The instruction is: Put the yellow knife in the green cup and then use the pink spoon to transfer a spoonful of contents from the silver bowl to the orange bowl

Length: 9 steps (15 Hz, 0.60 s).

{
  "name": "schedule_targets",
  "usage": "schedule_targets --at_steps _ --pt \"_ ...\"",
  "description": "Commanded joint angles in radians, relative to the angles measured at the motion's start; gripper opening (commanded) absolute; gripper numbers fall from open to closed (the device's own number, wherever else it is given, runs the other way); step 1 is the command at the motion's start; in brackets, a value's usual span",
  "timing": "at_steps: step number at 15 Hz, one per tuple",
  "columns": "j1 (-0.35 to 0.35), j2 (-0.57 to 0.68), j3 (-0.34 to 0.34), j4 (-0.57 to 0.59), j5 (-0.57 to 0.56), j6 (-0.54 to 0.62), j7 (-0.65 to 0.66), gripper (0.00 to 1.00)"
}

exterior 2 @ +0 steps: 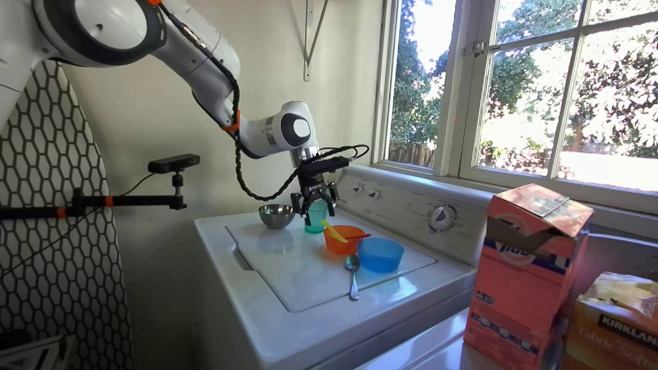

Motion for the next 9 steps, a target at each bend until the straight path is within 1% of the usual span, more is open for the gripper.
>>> schedule_targets --at_steps 1,2,4,5,6,7,9 --pt "0.004 0.042 0.0 0.048 -0.018 -0.019 -0.022 0.92" --pt "0.004 0.047 -0.001 0.052 -0.017 -0.02 -0.023 0.92" --pt "0.004 0.058 -0.001 0.061 -0.014 -0.021 -0.027 0.82" --pt "0.004 0.064 -0.001 0.065 -0.013 -0.023 -0.03 0.7" --pt "0.005 0.068 -0.002 0.069 -0.014 -0.023 -0.031 0.64" --pt "0.005 0.071 -0.002 0.071 -0.014 -0.022 -0.033 0.61" --pt "0.005 0.074 -0.003 0.074 -0.014 -0.022 -0.033 0.48"
